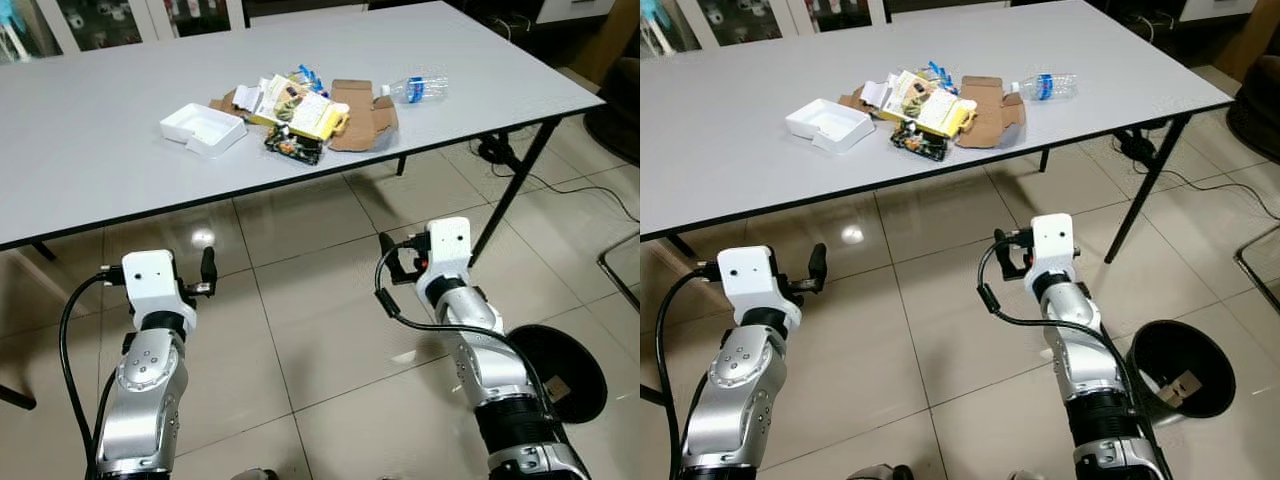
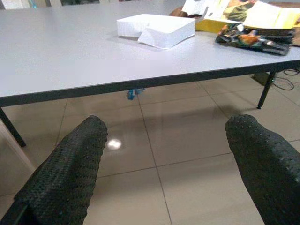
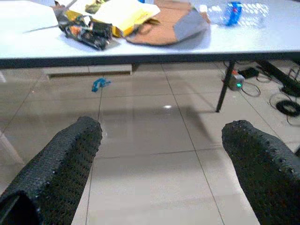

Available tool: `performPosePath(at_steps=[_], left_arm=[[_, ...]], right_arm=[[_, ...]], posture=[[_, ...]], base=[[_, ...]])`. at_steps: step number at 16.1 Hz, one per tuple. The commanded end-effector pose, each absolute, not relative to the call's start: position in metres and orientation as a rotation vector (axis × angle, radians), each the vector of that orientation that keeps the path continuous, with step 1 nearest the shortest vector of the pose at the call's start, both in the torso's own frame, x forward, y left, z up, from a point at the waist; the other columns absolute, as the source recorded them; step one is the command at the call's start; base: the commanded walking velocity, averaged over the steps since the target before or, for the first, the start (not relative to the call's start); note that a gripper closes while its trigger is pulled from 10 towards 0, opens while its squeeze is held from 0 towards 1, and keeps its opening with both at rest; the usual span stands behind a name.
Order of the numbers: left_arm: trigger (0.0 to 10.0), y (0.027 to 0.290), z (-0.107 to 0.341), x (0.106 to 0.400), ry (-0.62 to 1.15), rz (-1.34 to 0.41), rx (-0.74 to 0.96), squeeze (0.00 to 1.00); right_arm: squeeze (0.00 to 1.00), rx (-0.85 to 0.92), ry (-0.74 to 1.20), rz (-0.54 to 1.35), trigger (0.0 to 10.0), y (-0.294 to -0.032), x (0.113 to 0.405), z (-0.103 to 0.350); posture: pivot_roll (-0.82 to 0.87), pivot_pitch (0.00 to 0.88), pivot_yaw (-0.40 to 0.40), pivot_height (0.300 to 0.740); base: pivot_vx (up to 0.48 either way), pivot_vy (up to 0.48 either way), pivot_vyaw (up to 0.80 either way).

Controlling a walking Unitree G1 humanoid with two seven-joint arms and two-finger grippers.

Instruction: Picking trash to rubbish bin

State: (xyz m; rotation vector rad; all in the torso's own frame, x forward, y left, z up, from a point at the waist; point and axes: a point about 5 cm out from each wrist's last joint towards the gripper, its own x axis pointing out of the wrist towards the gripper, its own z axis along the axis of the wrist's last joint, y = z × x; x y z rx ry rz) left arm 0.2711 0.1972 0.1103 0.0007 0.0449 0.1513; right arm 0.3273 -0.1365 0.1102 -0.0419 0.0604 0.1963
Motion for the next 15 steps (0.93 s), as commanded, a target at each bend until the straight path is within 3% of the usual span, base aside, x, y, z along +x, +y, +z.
performPosePath(at_steps=[1, 5, 15], left_arm=[[10.0, 0.198, 0.115, 0.271, 0.024, 0.154, 0.000, 0.00], [10.0, 0.192, 0.134, 0.276, -0.053, 0.130, 0.025, 0.00], [10.0, 0.192, 0.133, 0.278, -0.044, 0.138, 0.014, 0.00]], right_arm=[[0.00, -0.055, -0.003, 0.196, 10.0, -0.136, 0.329, 0.123], [0.00, -0.052, -0.093, 0.200, 10.0, -0.137, 0.331, 0.145], [0.00, -0.068, -0.148, 0.252, 10.0, -0.125, 0.329, 0.155]], posture=[[-0.06, 0.114, 0.035, 0.740], [-0.07, 0.111, 0.034, 0.740], [-0.07, 0.107, 0.038, 0.740]], base=[[0.431, 0.000, 0.00], [0.433, 0.000, 0.00], [0.430, 0.024, 0.00]])
